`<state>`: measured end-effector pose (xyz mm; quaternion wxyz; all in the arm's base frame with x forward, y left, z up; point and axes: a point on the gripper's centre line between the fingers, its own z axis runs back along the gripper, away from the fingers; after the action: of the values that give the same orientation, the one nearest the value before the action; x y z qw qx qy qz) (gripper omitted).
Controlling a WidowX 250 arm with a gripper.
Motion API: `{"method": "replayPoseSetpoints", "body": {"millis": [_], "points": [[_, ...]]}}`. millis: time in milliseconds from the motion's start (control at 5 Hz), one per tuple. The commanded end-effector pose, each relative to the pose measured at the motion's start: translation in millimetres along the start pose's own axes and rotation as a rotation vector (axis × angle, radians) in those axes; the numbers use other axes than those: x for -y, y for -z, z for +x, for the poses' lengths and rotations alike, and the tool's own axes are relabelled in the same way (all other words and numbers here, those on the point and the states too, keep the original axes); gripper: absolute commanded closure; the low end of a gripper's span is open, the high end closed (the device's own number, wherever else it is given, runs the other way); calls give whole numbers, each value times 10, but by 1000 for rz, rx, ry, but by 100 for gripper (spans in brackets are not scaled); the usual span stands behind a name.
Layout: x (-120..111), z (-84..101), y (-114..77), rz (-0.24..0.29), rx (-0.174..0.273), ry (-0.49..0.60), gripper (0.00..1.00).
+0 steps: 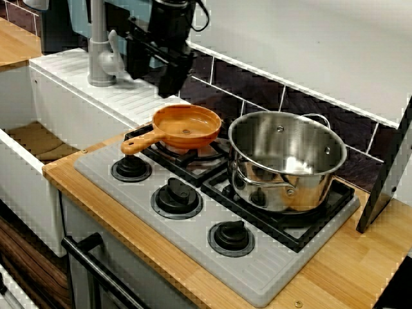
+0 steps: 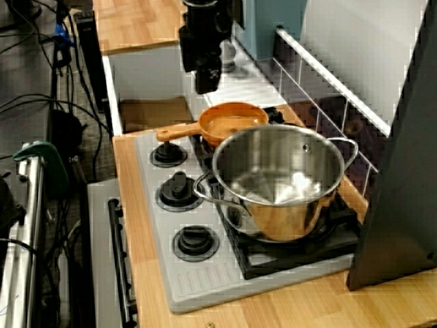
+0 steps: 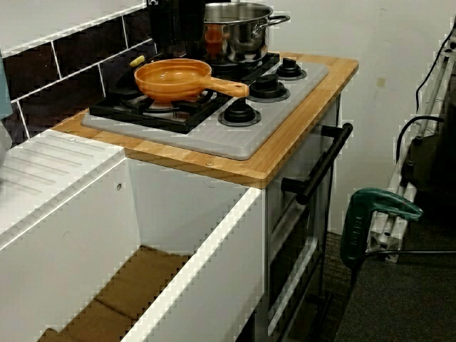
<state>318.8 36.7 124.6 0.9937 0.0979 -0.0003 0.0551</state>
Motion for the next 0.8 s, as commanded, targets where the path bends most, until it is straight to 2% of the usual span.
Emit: {"method": "replayPoseSetpoints", "body": {"millis": [0, 200, 400, 600], "points": [[-178, -45, -43, -7, 44, -3, 0], [-197, 8, 11, -72, 66, 76, 0], [-210, 104, -25, -127, 95, 104, 0], [-236, 190, -11, -144, 130, 121, 0]]}}
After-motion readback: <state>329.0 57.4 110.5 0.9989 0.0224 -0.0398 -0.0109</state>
